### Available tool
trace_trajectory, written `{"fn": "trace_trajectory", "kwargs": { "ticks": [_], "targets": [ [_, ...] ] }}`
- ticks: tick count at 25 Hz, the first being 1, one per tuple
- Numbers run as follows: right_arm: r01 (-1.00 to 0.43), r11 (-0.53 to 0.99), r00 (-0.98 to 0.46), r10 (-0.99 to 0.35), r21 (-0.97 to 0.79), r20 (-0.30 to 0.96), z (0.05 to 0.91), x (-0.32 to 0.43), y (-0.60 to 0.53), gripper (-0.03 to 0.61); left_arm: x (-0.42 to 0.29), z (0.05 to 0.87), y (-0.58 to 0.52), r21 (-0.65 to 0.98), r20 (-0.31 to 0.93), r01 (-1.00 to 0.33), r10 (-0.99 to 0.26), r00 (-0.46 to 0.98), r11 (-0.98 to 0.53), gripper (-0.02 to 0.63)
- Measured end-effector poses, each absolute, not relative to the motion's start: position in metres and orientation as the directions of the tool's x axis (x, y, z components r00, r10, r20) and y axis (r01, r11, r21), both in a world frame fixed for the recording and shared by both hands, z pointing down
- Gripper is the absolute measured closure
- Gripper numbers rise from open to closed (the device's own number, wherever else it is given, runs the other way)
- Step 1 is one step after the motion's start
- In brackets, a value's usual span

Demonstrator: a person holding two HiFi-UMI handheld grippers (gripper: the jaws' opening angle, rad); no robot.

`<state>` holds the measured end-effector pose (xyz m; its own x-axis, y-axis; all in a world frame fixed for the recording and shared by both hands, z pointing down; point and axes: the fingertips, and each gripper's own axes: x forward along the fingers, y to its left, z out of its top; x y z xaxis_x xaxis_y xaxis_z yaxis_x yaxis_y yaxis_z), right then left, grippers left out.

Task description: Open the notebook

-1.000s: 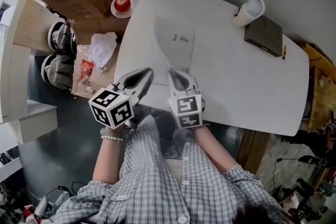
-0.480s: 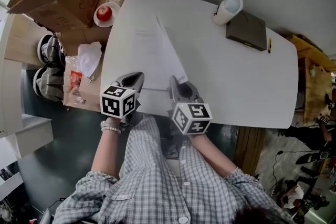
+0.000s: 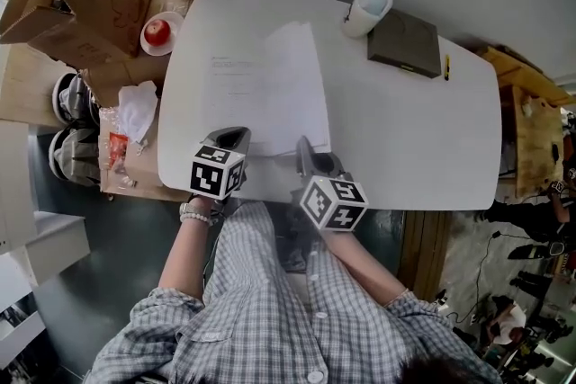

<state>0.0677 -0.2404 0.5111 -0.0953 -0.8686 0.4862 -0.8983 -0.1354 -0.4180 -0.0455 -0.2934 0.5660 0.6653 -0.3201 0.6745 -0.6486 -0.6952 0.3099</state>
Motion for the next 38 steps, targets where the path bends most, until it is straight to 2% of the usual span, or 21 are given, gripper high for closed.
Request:
{"fn": "trace_trajectory", "kwargs": {
  "ticks": [10,15,21,27,32,36,38],
  "targets": [
    [-0.838,-0.294,-0.043,-0.804,-0.460,0.593,0.554,0.109,-0.219,0.545,0.016,0.550,-0.281,0.289,0.641,-0.522,-0.243,0.728,-0.803,0.604],
    [-0.771,-0.312,-0.108,-0.795,-0.555,0.597,0.574,0.116,-0.216,0.541,0.035,0.553,-0.278,0.284,0.646,-0.488,-0.211,0.734,-0.825,0.604],
    [-0.735,-0.285,-0.193,-0.782,-0.615,0.593,0.580,0.121,-0.212,0.472,0.048,0.561,-0.275,0.294,0.661,-0.482,-0.188,0.726,-0.826,0.604],
    [-0.732,-0.270,-0.244,-0.753,-0.625,0.611,0.585,0.132,-0.185,0.456,0.056,0.566,-0.273,0.290,0.672,-0.487,-0.187,0.717,-0.824,0.604],
    [-0.770,-0.300,-0.168,-0.756,-0.563,0.633,0.581,0.168,-0.156,0.456,0.063,0.544,-0.275,0.301,0.616,-0.475,-0.212,0.759,-0.827,0.604],
    [-0.827,-0.264,-0.092,-0.808,-0.497,0.583,0.548,0.193,-0.159,0.459,0.056,0.519,-0.280,0.273,0.574,-0.479,-0.258,0.777,-0.834,0.604],
    [-0.863,-0.235,-0.059,-0.833,-0.448,0.550,0.527,0.203,-0.166,0.481,0.050,0.503,-0.283,0.251,0.553,-0.482,-0.285,0.783,-0.839,0.604]
  ]
}}
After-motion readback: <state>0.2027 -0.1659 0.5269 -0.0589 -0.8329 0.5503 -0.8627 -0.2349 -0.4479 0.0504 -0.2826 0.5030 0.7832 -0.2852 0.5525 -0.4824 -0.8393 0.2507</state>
